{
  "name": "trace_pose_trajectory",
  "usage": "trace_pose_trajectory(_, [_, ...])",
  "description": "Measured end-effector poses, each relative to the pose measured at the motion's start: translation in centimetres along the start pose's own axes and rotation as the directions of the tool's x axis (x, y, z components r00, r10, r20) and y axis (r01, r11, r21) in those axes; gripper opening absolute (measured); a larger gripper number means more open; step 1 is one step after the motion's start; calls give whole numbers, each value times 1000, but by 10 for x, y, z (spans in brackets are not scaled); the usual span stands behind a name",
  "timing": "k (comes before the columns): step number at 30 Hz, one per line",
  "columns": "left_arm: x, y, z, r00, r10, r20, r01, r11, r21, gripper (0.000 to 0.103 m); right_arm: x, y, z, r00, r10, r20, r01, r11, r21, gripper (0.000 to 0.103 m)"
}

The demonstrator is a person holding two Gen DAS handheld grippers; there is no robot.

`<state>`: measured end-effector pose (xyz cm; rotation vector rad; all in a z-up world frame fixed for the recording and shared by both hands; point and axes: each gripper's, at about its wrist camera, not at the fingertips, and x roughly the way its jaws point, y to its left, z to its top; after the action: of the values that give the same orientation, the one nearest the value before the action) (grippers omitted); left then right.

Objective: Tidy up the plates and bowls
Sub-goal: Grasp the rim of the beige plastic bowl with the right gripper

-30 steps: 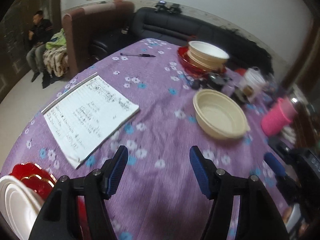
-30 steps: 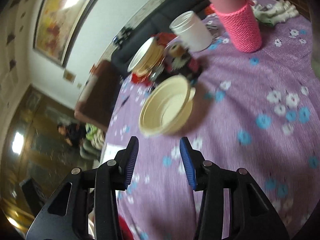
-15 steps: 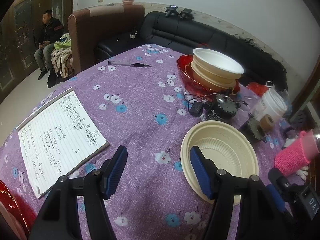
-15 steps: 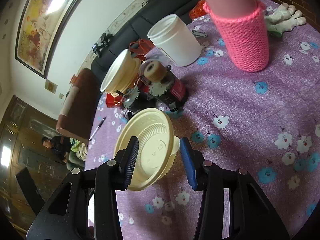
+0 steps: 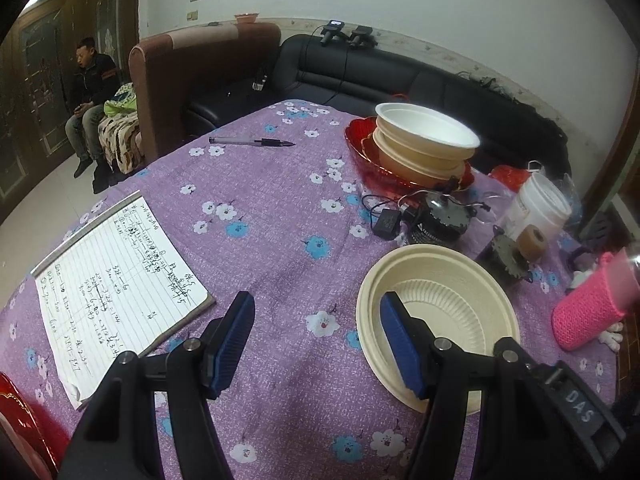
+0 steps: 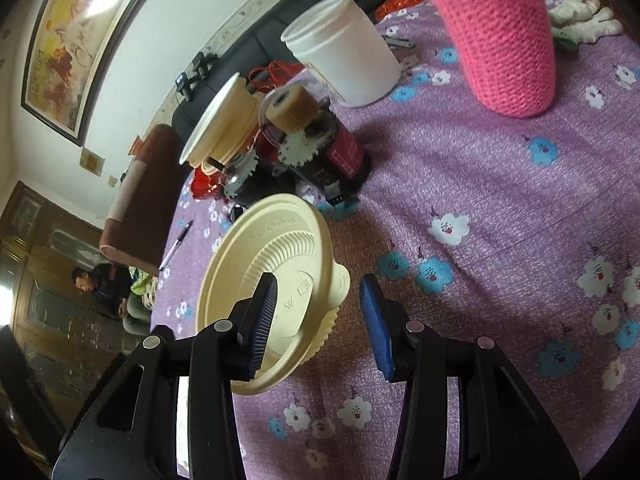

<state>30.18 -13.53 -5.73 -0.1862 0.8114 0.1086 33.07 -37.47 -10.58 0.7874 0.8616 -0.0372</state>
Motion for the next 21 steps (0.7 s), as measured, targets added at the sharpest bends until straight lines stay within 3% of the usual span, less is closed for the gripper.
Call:
trace_pose_trajectory(7, [2, -4, -3, 1000, -5, -8, 5, 1000, 17, 65, 10, -5, -3, 999, -42, 6, 42, 999, -4, 39])
trace_pose_trajectory(9, [2, -3, -3, 1000, -10, -11, 10, 1000, 13, 65, 10, -7, -2, 999, -41, 9, 41, 999, -6, 21])
trace_pose_trajectory(12, [3, -3, -3, 1000, -13, -17, 13, 1000, 14, 65, 8, -8, -2, 998, -55, 22, 55, 998, -16, 13])
trace_pose_trajectory(21, [2, -6, -6, 997, -54, -53, 56, 998, 26, 65, 2, -11, -6, 998, -69, -15, 68, 997, -26, 9])
